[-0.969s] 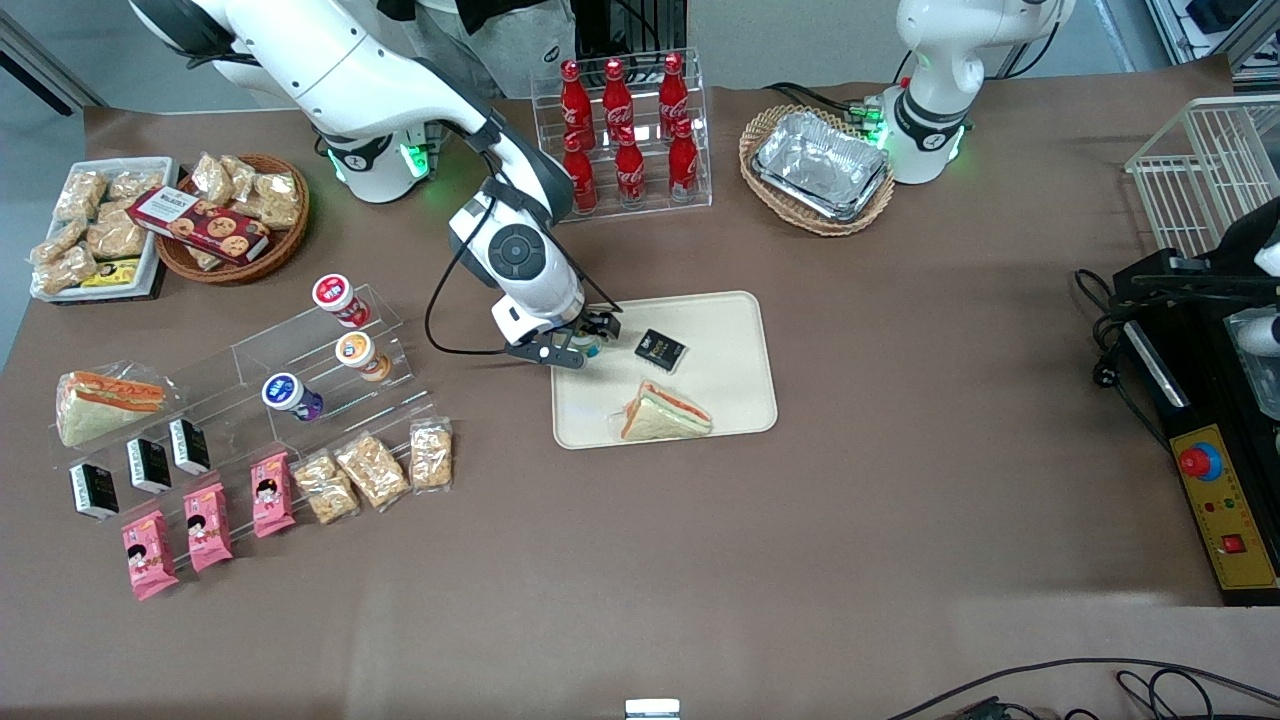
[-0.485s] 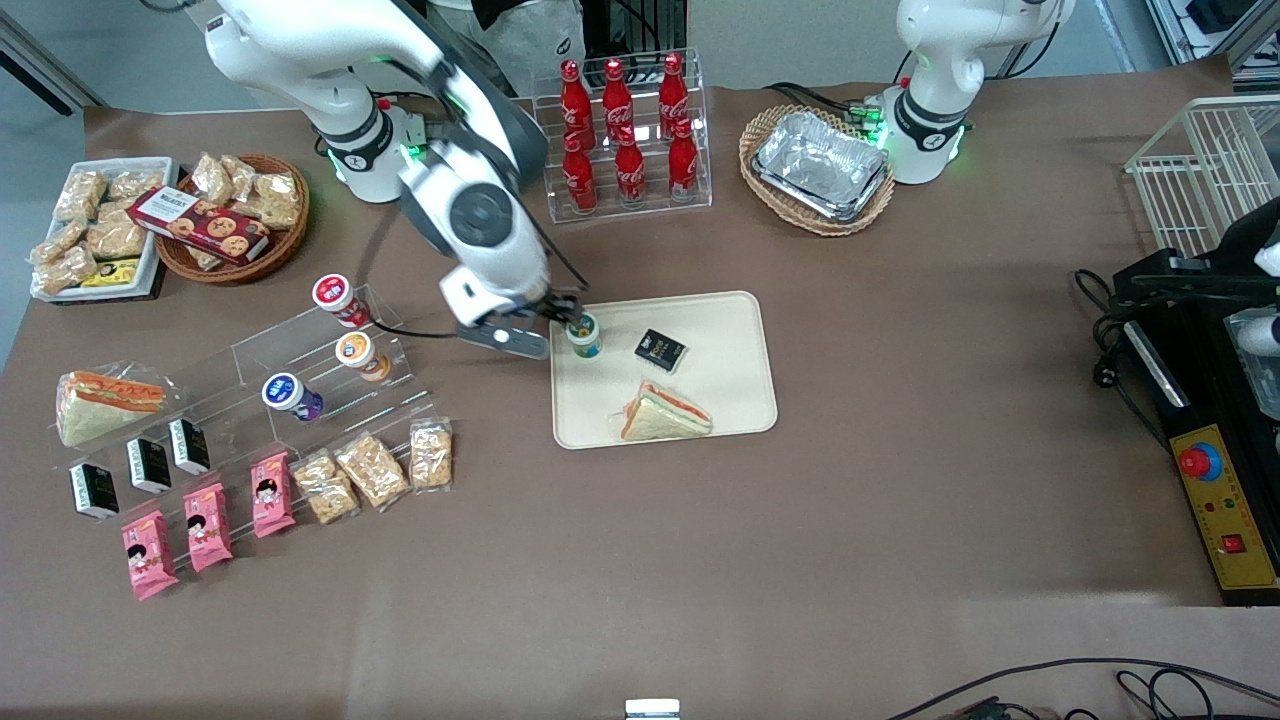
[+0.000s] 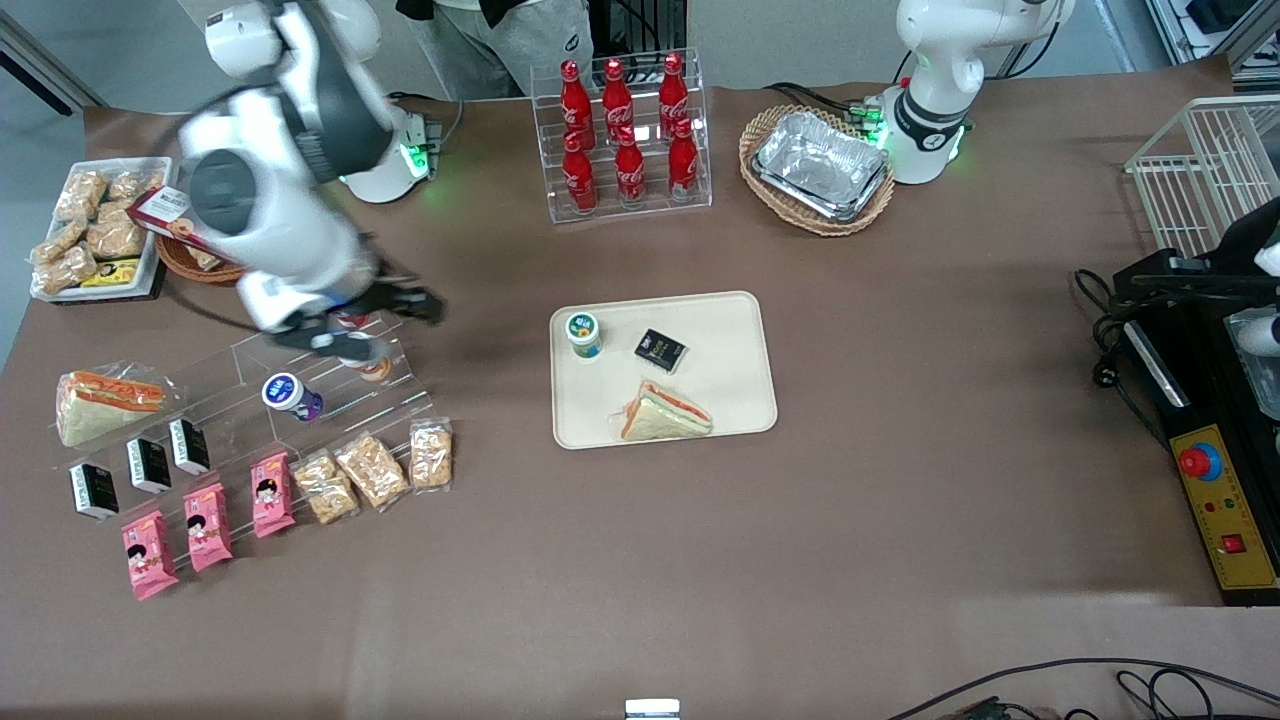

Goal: Place green gum on tray

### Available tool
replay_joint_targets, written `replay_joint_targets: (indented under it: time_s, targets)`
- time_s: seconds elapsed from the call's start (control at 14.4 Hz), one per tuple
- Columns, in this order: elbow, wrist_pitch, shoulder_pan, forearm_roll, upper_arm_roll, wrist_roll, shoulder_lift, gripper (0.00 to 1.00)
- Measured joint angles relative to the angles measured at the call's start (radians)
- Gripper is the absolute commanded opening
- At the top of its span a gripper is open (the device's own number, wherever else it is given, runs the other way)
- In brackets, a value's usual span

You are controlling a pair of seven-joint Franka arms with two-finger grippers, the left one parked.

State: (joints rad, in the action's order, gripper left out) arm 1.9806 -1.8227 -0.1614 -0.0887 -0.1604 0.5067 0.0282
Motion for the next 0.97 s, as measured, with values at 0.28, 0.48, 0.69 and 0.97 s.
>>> replay_joint_targets:
  time_s: [0.28,0.48,0.69,0.97]
  targets:
    - [-0.045,0.048,0.007,-0.002,0.239,-0.284,0.023,1.0]
    - [-0.164,0.148,0.011,0.025,0.36,-0.407,0.008,1.0]
    - [-0.346,0.291,0.01,0.045,0.42,-0.454,-0.071,1.0]
    - [-0.423,0.322,0.01,0.045,0.469,-0.482,-0.13,1.0]
